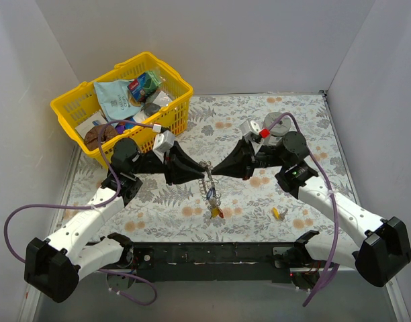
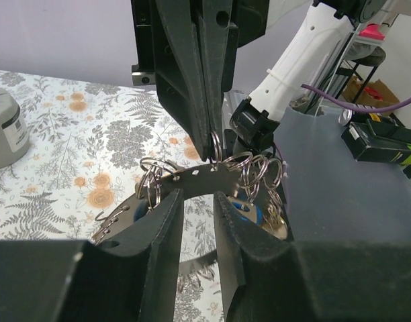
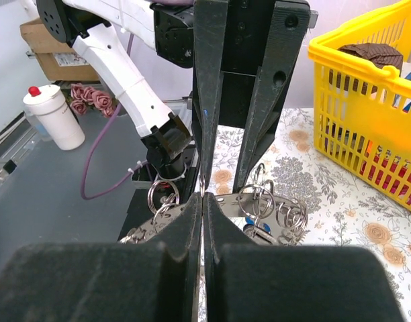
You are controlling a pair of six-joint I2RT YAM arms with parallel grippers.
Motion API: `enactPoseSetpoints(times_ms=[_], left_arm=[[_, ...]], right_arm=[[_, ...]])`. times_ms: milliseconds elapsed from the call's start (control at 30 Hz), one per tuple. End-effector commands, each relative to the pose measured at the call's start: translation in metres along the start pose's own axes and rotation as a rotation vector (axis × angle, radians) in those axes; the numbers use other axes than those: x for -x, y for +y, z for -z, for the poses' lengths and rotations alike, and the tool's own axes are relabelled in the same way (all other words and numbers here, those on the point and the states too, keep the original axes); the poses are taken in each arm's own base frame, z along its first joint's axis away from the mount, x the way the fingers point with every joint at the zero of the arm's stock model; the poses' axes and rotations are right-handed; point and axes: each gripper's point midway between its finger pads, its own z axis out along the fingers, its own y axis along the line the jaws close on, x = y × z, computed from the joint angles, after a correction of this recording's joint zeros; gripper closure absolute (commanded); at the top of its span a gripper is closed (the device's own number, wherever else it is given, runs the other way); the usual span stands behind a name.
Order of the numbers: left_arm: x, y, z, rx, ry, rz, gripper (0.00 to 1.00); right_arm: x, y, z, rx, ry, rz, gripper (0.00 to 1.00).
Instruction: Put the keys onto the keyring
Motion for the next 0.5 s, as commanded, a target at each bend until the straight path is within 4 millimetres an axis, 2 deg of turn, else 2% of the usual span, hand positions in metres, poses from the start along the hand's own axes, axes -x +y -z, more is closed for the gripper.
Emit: enactPoseSetpoints(times_ms=[0,467], left_arm=[[0.0203,-0.0089,-0.0009,-0.035,-0.040,-0.041,0.76],[0.0223,-0.0089,-0.0031,-0.035,-0.056,-0.023,0.78]], right_arm=[[0.0195,0.0035,-0.0010,0.015,-0.068,0.071,0.99],[0.0245,-0.0022,-0.0010,-0.033,-0.144,0.027,0.99]])
